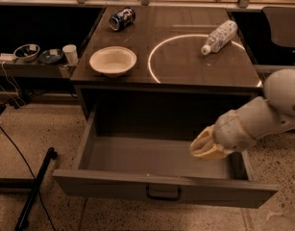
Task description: Open top drawer
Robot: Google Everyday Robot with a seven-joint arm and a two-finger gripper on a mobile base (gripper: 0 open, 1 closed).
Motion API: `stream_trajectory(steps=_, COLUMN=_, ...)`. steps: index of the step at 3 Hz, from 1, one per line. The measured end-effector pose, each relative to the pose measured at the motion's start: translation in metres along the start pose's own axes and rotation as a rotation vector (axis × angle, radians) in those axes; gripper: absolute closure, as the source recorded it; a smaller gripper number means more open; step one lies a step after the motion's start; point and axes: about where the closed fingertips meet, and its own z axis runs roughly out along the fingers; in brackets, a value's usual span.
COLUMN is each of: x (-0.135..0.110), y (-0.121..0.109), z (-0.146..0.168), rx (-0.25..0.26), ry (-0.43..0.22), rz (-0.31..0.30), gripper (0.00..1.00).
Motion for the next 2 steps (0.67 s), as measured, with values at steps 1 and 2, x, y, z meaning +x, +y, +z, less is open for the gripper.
stream_trajectory(steps=1, x=-0.0124, y=-0.014, z=-0.0549, rx=0.139, ry=-0.135, rz=0.02, gripper=0.81)
stream_trajectory(steps=2, x=-0.016, y=-0.0139, z=-0.0552, rx=0.138, ry=-0.144, rz=0.022, gripper=0.58)
